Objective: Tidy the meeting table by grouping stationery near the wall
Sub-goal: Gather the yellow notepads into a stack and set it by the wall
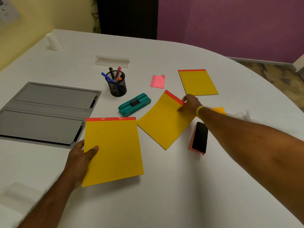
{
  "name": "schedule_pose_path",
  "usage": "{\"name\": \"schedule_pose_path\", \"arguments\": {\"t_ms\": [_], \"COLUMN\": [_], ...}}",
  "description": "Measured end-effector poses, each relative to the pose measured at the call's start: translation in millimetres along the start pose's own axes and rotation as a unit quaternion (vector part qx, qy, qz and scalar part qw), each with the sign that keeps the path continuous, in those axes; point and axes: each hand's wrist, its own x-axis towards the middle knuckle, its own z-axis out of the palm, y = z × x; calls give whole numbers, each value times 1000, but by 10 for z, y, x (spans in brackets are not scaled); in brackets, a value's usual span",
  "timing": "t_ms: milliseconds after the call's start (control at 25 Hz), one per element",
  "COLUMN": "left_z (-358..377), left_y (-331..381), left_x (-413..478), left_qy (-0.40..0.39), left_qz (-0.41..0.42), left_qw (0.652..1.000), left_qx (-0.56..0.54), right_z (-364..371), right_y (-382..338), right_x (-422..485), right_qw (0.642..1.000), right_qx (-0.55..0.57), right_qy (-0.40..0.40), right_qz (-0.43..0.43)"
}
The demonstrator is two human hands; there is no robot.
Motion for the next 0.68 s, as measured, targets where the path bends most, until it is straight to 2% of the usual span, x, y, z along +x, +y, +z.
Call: {"name": "schedule_pose_path", "arguments": {"t_ms": [160,400,560,680], "left_z": [-63,-178,-55,205], "left_y": [73,194,353,495], "left_x": [-86,-230,-364,-511], "left_qy": [7,17,-11,-52], "left_qz": [8,19,19,-2], "left_qw": [1000,1000,1000,998], "left_qx": [-1,14,1,-29], "right_z": [-343,-1070,-1393,-1274], "right_y": [-313,-859,-1014,-979], "right_x": [-115,-532,-789,-966], "right_qw": [992,971,964,962], "right_qx": [83,75,69,25], "right_qy": [-23,-87,-131,-165], "right_qz": [-88,-208,-220,-215]}}
